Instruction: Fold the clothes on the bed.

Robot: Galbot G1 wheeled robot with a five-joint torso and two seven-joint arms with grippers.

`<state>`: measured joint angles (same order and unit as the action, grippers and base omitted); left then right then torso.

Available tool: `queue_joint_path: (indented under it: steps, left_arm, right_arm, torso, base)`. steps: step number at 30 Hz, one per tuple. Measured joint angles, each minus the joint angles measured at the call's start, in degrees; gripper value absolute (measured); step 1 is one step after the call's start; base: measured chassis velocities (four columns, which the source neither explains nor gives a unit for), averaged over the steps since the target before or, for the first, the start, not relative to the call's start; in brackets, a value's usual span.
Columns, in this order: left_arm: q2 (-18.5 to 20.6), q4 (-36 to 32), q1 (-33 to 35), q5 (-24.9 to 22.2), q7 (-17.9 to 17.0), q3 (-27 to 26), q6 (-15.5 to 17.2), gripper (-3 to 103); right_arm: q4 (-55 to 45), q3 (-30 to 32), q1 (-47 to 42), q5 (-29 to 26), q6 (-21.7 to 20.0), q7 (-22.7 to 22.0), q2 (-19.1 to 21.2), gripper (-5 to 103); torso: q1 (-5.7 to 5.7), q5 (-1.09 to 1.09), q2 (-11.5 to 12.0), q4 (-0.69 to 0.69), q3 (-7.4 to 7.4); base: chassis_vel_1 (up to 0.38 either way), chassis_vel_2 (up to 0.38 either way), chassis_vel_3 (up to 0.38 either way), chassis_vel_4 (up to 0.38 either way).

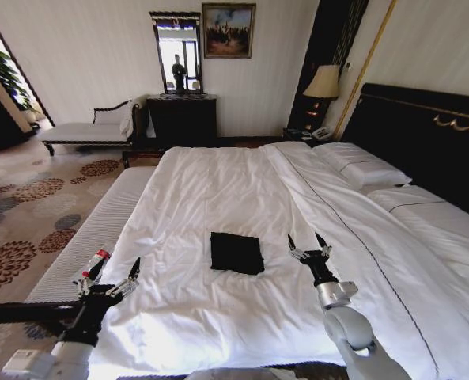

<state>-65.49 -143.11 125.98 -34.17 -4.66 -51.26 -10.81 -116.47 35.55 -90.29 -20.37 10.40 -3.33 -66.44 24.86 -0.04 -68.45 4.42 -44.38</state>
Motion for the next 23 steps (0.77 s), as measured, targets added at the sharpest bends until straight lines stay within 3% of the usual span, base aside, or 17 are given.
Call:
queue_joint_path:
  steps: [23]
  left_arm:
    - [0.00,0.00,0.00,0.00,0.00,0.00,0.00,100]
  right_arm:
    - [-0.70,0.92,0.43,-1.19,-0.05,0.16,0.44,100]
  torso:
    - [0.01,0.00,0.02,-0.01,-0.01]
  base:
    - [0.000,0.000,0.000,0.000]
